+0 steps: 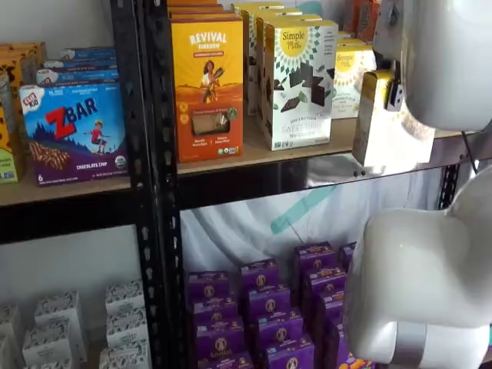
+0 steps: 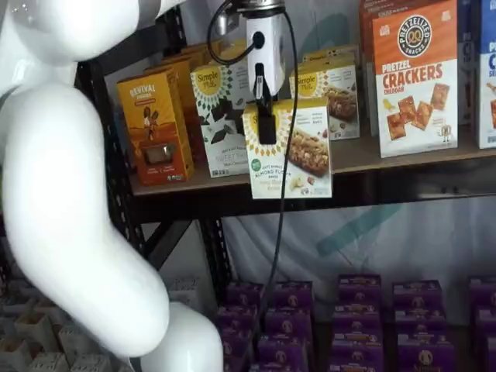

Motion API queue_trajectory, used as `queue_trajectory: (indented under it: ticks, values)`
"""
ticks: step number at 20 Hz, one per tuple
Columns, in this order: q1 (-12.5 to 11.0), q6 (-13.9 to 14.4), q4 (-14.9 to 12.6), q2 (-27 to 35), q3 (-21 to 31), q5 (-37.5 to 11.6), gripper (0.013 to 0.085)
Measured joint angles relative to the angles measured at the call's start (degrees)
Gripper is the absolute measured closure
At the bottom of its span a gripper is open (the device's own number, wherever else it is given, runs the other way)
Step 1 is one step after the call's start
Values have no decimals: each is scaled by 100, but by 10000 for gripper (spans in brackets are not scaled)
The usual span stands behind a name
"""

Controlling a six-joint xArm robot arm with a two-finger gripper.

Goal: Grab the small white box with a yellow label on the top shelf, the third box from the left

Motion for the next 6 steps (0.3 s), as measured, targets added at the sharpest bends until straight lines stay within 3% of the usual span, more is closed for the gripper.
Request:
queue_trajectory:
  ticks: [6]
  values:
    - [-64, -63, 3, -80, 87, 25, 650]
